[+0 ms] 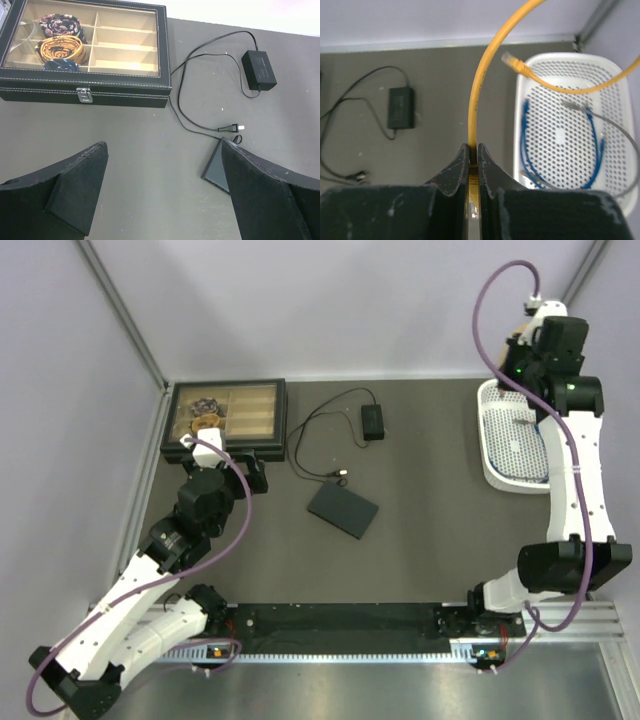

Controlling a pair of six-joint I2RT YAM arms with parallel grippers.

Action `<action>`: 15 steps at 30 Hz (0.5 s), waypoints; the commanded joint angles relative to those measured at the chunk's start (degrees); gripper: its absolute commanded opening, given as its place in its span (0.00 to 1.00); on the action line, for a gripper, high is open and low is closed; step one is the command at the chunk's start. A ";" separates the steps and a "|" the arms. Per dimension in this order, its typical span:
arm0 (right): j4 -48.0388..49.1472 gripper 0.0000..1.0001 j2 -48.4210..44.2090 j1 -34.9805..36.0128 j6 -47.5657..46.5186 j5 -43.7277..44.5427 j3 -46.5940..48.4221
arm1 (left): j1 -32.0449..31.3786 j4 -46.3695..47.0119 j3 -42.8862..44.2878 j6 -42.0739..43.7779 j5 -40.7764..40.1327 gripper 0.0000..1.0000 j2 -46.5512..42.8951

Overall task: Insert the plug into the switch port
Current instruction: Pick up the connector from the bin, then place the connector at the center of the board.

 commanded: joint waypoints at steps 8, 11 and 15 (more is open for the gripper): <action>3.94 0.00 -13.30 21.22 4.02 -3.22 -17.43 | 0.25 2.78 -0.86 0.19 -0.10 0.99 -1.07; 6.75 0.00 -16.81 23.25 6.21 -3.66 -27.45 | 0.25 2.78 -0.95 0.20 0.16 0.99 -0.89; 11.59 0.00 -21.39 23.26 10.26 -4.20 -40.72 | 0.25 2.87 -1.03 0.19 0.51 0.99 -0.54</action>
